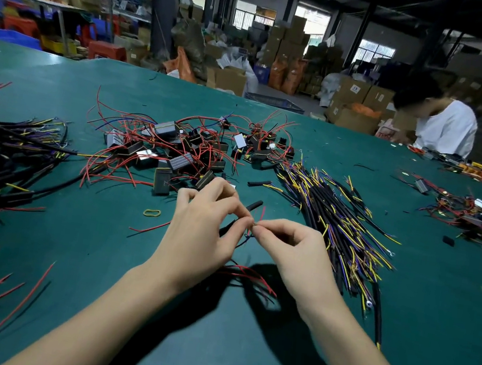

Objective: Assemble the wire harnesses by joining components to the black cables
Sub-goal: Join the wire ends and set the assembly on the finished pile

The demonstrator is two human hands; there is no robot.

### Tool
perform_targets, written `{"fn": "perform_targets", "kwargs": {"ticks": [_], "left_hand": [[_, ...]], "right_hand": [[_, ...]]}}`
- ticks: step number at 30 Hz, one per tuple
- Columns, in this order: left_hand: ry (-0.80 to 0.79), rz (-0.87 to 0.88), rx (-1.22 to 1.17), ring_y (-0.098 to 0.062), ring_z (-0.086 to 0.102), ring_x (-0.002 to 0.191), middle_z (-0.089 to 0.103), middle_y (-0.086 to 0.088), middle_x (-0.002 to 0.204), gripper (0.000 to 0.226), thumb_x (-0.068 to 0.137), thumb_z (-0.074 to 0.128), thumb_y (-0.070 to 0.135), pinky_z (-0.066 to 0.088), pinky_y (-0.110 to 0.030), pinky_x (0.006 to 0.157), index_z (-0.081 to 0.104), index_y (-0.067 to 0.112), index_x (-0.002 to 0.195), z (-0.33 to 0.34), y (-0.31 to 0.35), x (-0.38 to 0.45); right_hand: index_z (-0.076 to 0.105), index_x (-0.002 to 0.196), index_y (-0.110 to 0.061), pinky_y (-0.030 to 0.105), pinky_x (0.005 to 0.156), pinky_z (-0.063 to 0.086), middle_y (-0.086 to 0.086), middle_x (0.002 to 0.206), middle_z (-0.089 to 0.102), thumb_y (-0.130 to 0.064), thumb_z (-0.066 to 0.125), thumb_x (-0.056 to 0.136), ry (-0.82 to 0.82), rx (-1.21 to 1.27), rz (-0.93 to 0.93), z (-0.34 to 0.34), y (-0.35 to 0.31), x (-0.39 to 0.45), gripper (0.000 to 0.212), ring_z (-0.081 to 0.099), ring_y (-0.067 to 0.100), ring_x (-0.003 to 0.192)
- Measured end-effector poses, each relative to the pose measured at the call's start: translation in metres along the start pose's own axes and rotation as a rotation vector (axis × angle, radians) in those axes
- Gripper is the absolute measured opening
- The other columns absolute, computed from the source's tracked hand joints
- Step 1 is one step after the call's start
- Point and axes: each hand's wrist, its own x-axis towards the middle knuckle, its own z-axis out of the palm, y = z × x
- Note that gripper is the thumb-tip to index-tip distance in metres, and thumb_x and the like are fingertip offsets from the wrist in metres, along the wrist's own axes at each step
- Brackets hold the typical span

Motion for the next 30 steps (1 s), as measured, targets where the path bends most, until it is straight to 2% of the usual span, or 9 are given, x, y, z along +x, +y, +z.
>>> {"fn": "perform_targets", "kwargs": {"ticks": [5, 8, 11, 15, 19, 23, 26, 30], "left_hand": [[0.013, -0.022, -0.008, -0.012, 0.052, 0.095, 0.051, 0.005, 0.091, 0.007, 0.086, 0.067, 0.022, 0.032, -0.039, 0.086, 0.069, 0.018, 0.081, -0.002, 0.001, 0.001], [-0.033, -0.171, -0.249, -0.012, 0.057, 0.092, 0.056, 0.006, 0.085, 0.010, 0.085, 0.070, 0.022, 0.040, -0.045, 0.091, 0.072, 0.020, 0.076, -0.006, 0.000, 0.005], [-0.160, -0.260, -0.360, -0.006, 0.060, 0.087, 0.062, 0.011, 0.081, 0.017, 0.084, 0.070, 0.022, 0.044, -0.031, 0.086, 0.070, 0.030, 0.069, -0.013, -0.005, 0.010], [-0.252, -0.268, -0.400, 0.001, 0.059, 0.084, 0.063, 0.013, 0.081, 0.022, 0.086, 0.067, 0.024, 0.042, -0.020, 0.081, 0.071, 0.037, 0.070, -0.018, -0.009, 0.011], [-0.300, -0.283, -0.442, 0.000, 0.059, 0.086, 0.063, 0.014, 0.084, 0.019, 0.087, 0.065, 0.025, 0.042, -0.020, 0.081, 0.074, 0.036, 0.074, -0.020, -0.011, 0.012], [-0.327, -0.277, -0.501, 0.002, 0.060, 0.085, 0.065, 0.020, 0.081, 0.016, 0.086, 0.066, 0.024, 0.040, -0.011, 0.079, 0.077, 0.029, 0.075, -0.024, -0.012, 0.013], [-0.280, -0.222, -0.466, 0.004, 0.060, 0.083, 0.064, 0.022, 0.080, 0.018, 0.085, 0.069, 0.022, 0.039, -0.009, 0.079, 0.074, 0.033, 0.071, -0.023, -0.010, 0.012], [-0.216, -0.138, -0.373, 0.001, 0.060, 0.084, 0.065, 0.019, 0.079, 0.015, 0.083, 0.071, 0.024, 0.040, -0.012, 0.081, 0.070, 0.031, 0.070, -0.022, -0.008, 0.011]], "right_hand": [[0.074, 0.080, -0.009, 0.009, 0.065, 0.045, -0.006, 0.069, 0.070, -0.001, 0.069, 0.082, 0.013, 0.111, 0.003, 0.004, 0.002, 0.000, 0.010, 0.058, 0.000, 0.064], [0.074, 0.081, -0.009, 0.009, 0.062, 0.044, -0.006, 0.065, 0.067, -0.003, 0.070, 0.082, -0.023, 0.116, 0.024, 0.001, 0.003, 0.001, 0.007, 0.055, 0.002, 0.060], [0.075, 0.083, -0.008, 0.010, 0.061, 0.043, -0.002, 0.068, 0.068, -0.007, 0.071, 0.081, -0.080, 0.082, 0.047, -0.002, 0.004, 0.002, 0.004, 0.056, 0.005, 0.060], [0.075, 0.084, -0.008, 0.008, 0.057, 0.040, -0.007, 0.063, 0.066, -0.008, 0.071, 0.082, -0.100, 0.035, 0.059, -0.005, 0.005, 0.003, 0.005, 0.055, 0.003, 0.058], [0.076, 0.086, -0.011, 0.008, 0.062, 0.043, -0.007, 0.069, 0.070, -0.008, 0.068, 0.084, -0.138, 0.047, 0.099, -0.010, 0.003, 0.003, 0.008, 0.058, 0.003, 0.062], [0.077, 0.087, -0.011, 0.022, 0.072, 0.042, 0.003, 0.089, 0.073, -0.021, 0.062, 0.085, -0.216, 0.089, 0.182, -0.014, -0.002, 0.002, 0.018, 0.059, 0.007, 0.072], [0.077, 0.088, -0.014, 0.025, 0.075, 0.042, 0.002, 0.093, 0.074, -0.024, 0.061, 0.085, -0.249, 0.102, 0.201, -0.017, -0.004, 0.001, 0.020, 0.060, 0.006, 0.075], [0.077, 0.085, -0.014, 0.019, 0.069, 0.042, 0.001, 0.088, 0.074, -0.024, 0.065, 0.086, -0.254, 0.095, 0.168, -0.014, -0.005, 0.001, 0.015, 0.059, 0.006, 0.072]]}}
